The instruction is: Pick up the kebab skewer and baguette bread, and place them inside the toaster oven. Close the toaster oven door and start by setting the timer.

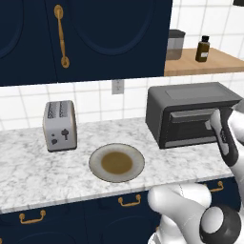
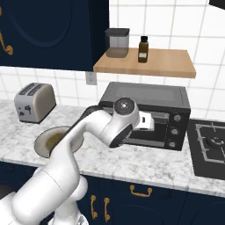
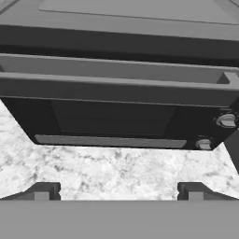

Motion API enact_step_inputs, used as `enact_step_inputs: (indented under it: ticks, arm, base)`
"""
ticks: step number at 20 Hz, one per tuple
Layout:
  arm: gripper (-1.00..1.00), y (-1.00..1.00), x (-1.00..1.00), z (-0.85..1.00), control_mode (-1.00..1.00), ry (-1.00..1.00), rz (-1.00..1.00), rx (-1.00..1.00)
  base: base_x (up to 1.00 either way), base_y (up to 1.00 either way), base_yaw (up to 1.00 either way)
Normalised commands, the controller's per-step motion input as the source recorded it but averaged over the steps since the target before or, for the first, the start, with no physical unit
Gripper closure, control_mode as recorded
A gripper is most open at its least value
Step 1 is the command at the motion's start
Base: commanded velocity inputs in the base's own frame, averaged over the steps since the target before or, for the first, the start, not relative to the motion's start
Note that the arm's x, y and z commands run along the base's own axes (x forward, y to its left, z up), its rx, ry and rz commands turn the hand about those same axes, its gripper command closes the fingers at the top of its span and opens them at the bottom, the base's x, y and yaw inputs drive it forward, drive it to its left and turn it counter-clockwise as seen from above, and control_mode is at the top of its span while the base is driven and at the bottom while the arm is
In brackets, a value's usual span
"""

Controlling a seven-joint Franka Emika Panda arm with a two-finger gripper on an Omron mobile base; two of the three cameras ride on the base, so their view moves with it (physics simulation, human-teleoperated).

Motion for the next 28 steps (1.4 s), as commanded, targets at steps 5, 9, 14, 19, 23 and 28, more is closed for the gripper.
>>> enact_step_inputs:
  ticks: [5, 9, 14, 19, 23, 28]
  arm:
    - [-1.0, -0.53, -0.33, 0.18, -1.0, -0.26, 0.0, 0.0]
    - [-1.0, -0.37, -0.03, 0.16, -1.0, -0.37, 0.0, 0.0]
    - [-1.0, -0.35, 0.0, 0.24, -1.0, -0.27, 0.0, 0.0]
    - [-1.0, -0.58, 0.0, 0.28, -1.0, -0.2, 0.0, 0.0]
    - [-1.0, -0.31, 0.0, 0.17, -1.0, -0.23, 0.0, 0.0]
    - [-1.0, -0.31, 0.0, 0.03, -1.0, -0.15, 0.0, -0.02]
  base:
    - [0.0, 0.0, 0.0]
    - [0.0, 0.0, 0.0]
    - [0.0, 0.0, 0.0]
    - [0.0, 0.0, 0.0]
    - [0.0, 0.0, 0.0]
    - [0.0, 0.0, 0.0]
